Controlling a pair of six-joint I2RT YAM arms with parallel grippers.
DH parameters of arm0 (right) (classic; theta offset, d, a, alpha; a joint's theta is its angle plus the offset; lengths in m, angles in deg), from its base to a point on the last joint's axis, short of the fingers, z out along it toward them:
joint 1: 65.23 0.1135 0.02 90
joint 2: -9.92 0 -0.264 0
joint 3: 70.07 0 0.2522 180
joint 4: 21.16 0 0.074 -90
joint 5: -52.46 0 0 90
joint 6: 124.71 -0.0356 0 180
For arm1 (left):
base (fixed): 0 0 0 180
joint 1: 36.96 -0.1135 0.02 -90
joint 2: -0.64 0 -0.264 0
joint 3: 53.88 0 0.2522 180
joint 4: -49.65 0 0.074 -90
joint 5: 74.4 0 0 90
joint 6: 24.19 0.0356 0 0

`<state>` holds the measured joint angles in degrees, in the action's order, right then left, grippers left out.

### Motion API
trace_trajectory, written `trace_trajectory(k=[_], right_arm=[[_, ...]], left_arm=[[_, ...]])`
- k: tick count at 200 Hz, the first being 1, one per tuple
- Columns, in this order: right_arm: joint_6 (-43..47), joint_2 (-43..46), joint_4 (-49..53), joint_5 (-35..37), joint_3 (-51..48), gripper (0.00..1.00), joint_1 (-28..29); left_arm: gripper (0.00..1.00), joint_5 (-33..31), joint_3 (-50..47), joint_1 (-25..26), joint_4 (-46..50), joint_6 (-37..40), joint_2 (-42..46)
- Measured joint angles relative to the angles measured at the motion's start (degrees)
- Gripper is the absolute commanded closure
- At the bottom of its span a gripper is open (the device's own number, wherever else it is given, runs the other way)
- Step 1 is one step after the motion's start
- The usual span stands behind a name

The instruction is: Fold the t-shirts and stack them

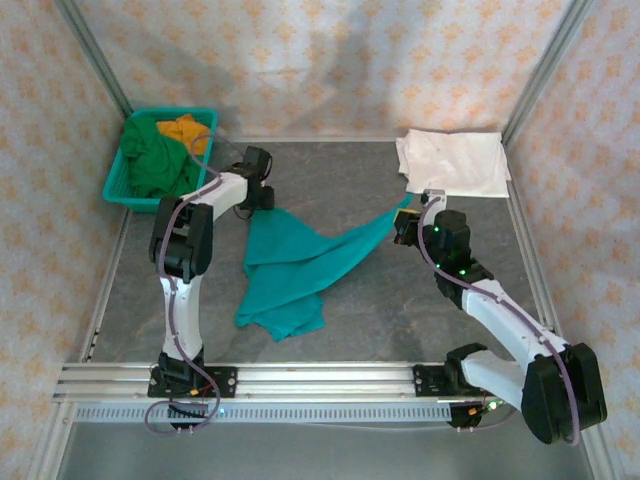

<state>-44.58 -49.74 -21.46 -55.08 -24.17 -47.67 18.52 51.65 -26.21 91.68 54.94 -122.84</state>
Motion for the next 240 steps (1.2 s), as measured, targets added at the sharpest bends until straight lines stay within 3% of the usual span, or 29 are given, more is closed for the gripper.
trace_trajectory(k=[13,59,98,137,185,240], right_arm=[[0.04,0.00,0.76,0.02,0.28,1.00,0.00],[1.18,1.42,5.01,0.44,2.27,1.00,0.00],[4.07,8.85,12.28,0.20,8.87,1.00,0.00],[7.04,15.72,16.57,-1.20,16.94,1.00,0.00],[10.40,19.82,23.63,-3.23,23.82,1.00,-0.04],[12.11,26.08,30.14,-1.55,31.15,1.00,-0.04]], left_arm=[[1.00,-0.04,0.15,-0.09,-0.20,-0.11,0.00],[1.00,-0.94,-1.81,0.02,-0.68,-0.26,2.67],[1.00,-4.17,-10.86,0.02,-1.22,-1.73,23.80],[1.00,-6.86,-12.41,0.02,-1.75,-1.75,44.59],[1.00,-7.50,-11.47,0.02,2.84,-0.22,57.42],[1.00,-6.86,-2.62,0.02,9.97,3.13,69.85]])
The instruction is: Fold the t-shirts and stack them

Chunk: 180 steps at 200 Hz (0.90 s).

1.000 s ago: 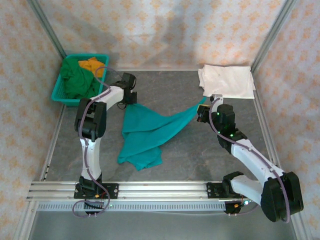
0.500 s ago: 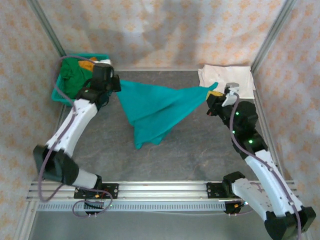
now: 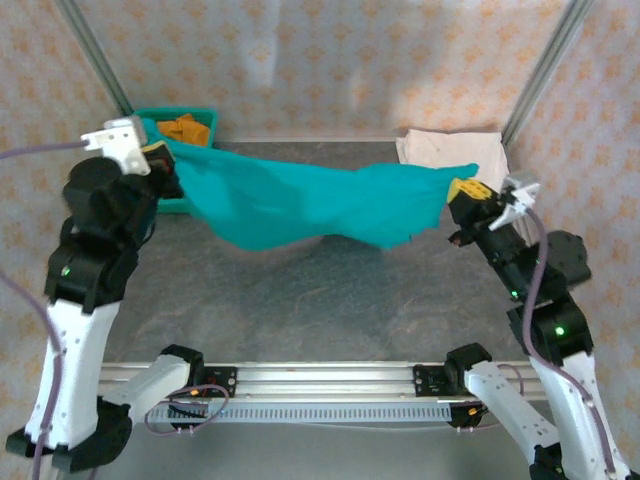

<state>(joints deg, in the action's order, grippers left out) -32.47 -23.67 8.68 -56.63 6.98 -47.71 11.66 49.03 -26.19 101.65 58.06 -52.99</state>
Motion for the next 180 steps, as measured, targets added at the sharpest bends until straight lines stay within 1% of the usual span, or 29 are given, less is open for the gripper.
trace_trajectory(k=[20,45,76,103,117,132,148,149,157,173,176,177,178,180], right_arm=[[0.00,2.25,2.82,0.76,3.34,1.00,0.00],[0.02,2.58,6.58,1.33,10.75,1.00,0.00],[0.66,2.12,9.22,3.13,15.76,1.00,0.00],[1.51,-2.62,8.81,6.14,18.10,1.00,0.00],[2.62,-8.41,6.73,9.03,18.47,1.00,0.00],[3.96,-16.04,3.28,11.96,18.60,1.00,0.00],[5.38,-25.90,-0.90,14.47,18.75,1.00,-0.02],[5.57,-28.13,-1.57,14.82,18.93,1.00,-0.07],[6.01,-32.22,-3.28,15.43,19.69,1.00,-0.13],[6.62,-45.64,-7.06,16.41,23.28,1.00,-0.48],[6.67,-48.00,-7.67,16.52,24.15,0.97,-0.55],[6.69,-48.96,-8.00,16.65,24.48,0.92,-0.61],[6.67,-51.34,-8.85,16.74,25.18,0.84,-0.70],[6.67,-51.34,-8.85,16.74,25.18,0.84,-0.70]], left_arm=[[1.00,2.08,1.66,0.00,2.38,0.15,3.89],[1.00,6.14,5.53,0.00,5.38,0.15,6.60],[1.00,10.88,10.36,0.00,7.61,0.15,5.81],[1.00,10.93,11.41,0.00,7.52,0.81,2.56],[1.00,9.57,11.52,0.00,6.82,1.81,-1.44],[1.00,7.76,10.97,-0.02,4.20,3.17,-7.61],[1.00,6.36,10.01,-0.20,0.63,4.61,-15.06],[1.00,6.36,9.94,-0.26,0.42,4.72,-15.56],[1.00,6.10,9.42,-0.70,-1.38,5.16,-19.61],[1.00,5.33,8.85,-1.97,-4.46,6.03,-28.98],[0.88,5.16,8.83,-2.12,-4.96,6.25,-30.10],[0.84,5.09,8.79,-2.27,-5.18,6.29,-30.91],[0.81,4.94,8.68,-2.45,-5.73,6.38,-32.33],[0.77,4.92,8.63,-2.51,-5.90,6.49,-32.83]])
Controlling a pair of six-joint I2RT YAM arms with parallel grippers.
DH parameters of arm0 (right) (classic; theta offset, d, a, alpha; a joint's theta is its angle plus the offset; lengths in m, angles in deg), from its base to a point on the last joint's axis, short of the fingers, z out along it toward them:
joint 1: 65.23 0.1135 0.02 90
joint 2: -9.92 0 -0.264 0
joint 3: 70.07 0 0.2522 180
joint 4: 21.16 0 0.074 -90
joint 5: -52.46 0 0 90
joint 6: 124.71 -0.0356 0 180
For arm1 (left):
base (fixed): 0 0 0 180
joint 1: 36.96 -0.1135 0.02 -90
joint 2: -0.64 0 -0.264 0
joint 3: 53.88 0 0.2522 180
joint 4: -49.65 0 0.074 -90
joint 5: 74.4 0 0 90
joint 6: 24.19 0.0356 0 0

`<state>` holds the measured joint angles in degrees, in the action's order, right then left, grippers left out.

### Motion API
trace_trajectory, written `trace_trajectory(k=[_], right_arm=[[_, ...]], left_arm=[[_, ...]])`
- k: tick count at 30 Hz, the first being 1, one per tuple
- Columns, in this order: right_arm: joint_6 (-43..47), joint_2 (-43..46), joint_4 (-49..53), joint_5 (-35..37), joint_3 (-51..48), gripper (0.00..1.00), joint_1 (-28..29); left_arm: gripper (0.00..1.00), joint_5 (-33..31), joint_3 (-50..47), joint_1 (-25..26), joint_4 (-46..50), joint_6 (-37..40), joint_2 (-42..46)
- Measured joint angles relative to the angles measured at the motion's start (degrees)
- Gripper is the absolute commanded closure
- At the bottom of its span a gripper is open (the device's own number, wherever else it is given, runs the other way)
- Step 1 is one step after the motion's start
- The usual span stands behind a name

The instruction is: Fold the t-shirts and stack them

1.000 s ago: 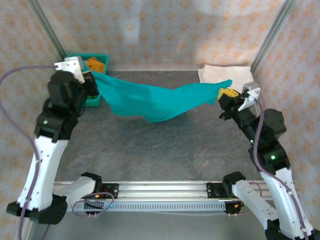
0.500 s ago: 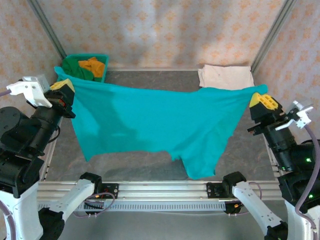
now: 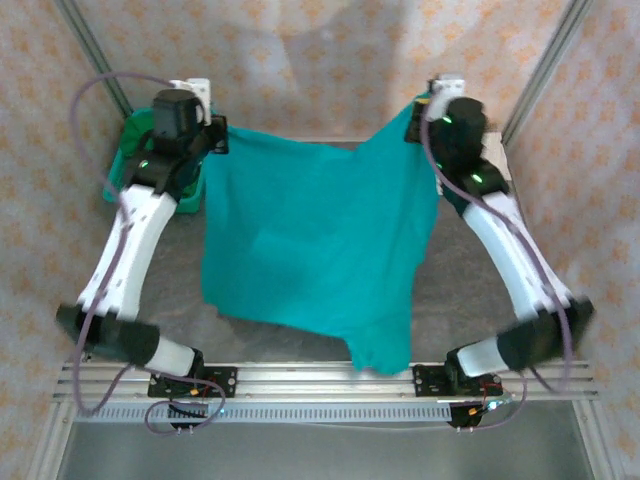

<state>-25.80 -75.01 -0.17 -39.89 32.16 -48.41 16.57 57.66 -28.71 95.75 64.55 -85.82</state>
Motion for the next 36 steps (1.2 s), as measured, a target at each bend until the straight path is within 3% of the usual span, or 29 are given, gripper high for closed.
trace_trajectory(k=[1,2,4,5,9,15,18,19,23,25,29,36], right_arm=[[-0.04,-5.16,-1.18,0.33,1.86,0.50,-0.24],[-0.37,-10.91,-1.66,0.24,4.55,0.38,-0.55],[-0.83,-19.89,-1.95,0.07,10.36,0.31,-1.03],[-1.22,-23.15,-1.64,0.02,12.83,0.25,-1.18],[-3.54,-27.12,-0.42,-0.90,13.81,0.20,-1.51],[-8.87,-6.60,-0.42,-3.45,-6.05,0.20,-1.51],[-12.74,3.65,-2.19,-4.50,-14.60,0.26,-1.51],[-13.88,5.75,-2.49,-5.64,-17.53,0.32,-1.51],[-17.07,1.25,0.50,-10.86,-18.43,0.81,-1.53],[-17.79,-6.78,2.36,-12.35,-15.58,0.93,-1.42],[-18.58,-20.98,8.55,-12.41,-7.96,1.00,-1.20],[-20.00,-39.10,17.16,-9.64,10.84,1.00,-1.01]], left_arm=[[0.76,-0.35,-0.13,-0.52,-1.03,0.70,-3.52],[0.76,-1.11,-0.20,-0.92,-1.88,1.22,-6.88],[0.52,-2.47,-0.24,-1.44,-3.13,2.19,-12.02],[0.45,-3.10,-0.24,-1.64,-3.43,2.27,-13.81],[0.41,-4.37,-2.56,-2.03,-4.13,2.43,-15.23],[0.38,-3.08,-17.99,-1.99,-5.55,-2.93,-0.35],[0.43,-0.81,-23.89,-1.99,-6.73,-6.27,3.50],[0.45,0.52,-26.36,-1.99,-7.28,-7.30,3.89],[0.69,4.96,-30.34,-1.88,-6.71,-10.88,-2.21],[0.75,6.51,-29.79,-1.88,-6.73,-11.82,-7.17],[0.82,6.95,-25.03,-1.88,-6.43,-15.04,-15.41],[0.85,7.17,-14.69,-2.03,-6.73,-21.14,-27.45]])
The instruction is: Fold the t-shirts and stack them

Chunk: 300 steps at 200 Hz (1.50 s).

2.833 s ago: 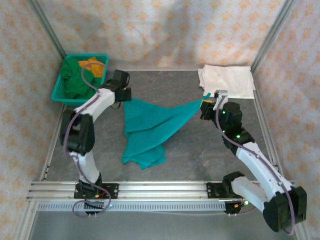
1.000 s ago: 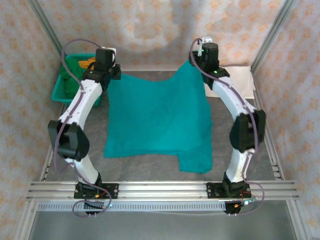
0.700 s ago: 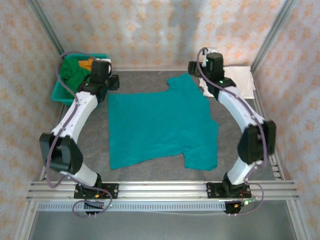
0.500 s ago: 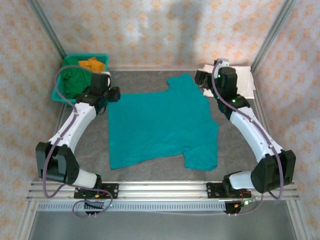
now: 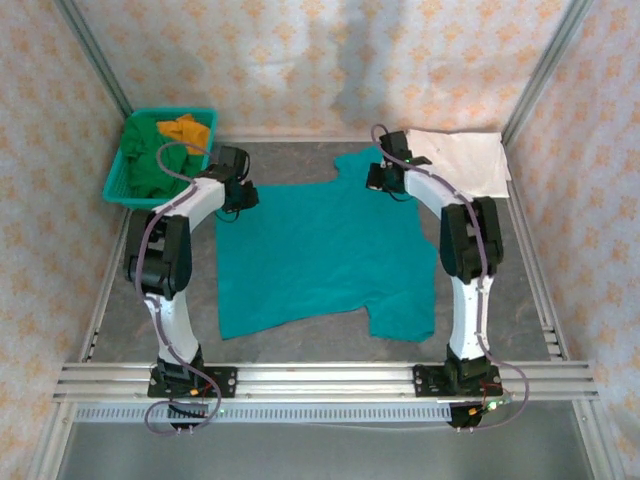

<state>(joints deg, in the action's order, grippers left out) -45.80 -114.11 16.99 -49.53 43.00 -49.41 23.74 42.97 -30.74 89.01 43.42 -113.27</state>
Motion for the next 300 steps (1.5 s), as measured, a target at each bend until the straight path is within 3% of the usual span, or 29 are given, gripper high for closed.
trace_trajectory(k=[79,112,159,186,213,233,257,274,300], right_arm=[[-9.75,-14.12,3.78,1.27,14.23,1.00,0.00],[-14.95,-18.99,3.72,1.70,21.09,1.00,-0.02],[-22.82,-22.36,2.36,2.78,26.14,1.00,-0.66],[-24.68,-25.81,3.93,2.93,32.70,1.00,-1.18],[-23.32,-28.55,6.51,1.51,41.11,0.85,-1.53],[-20.17,-27.41,9.20,0.37,44.68,0.76,-1.62],[-15.15,-17.00,12.15,0.09,35.82,0.66,-0.94],[-11.80,-0.94,9.38,0.15,17.31,0.62,0.79],[-8.57,29.33,-6.27,-1.62,-18.49,0.58,5.46]], left_arm=[[0.85,0.50,20.11,-1.84,2.78,-4.79,-18.45],[0.85,1.09,33.59,-2.38,5.92,-4.76,-26.29],[0.84,3.54,61.24,-3.45,13.05,-3.43,-41.68],[0.75,4.44,65.92,-3.74,15.26,-3.04,-43.67],[0.67,5.57,66.01,-3.89,17.00,-2.84,-42.23],[0.61,6.40,57.96,-4.04,16.48,-2.60,-34.99],[0.45,6.43,33.16,-4.13,10.82,-2.86,-12.94],[0.32,5.99,14.10,-4.13,4.52,-3.06,8.17],[0.28,3.50,-7.98,-4.07,-4.07,-3.06,36.65]])
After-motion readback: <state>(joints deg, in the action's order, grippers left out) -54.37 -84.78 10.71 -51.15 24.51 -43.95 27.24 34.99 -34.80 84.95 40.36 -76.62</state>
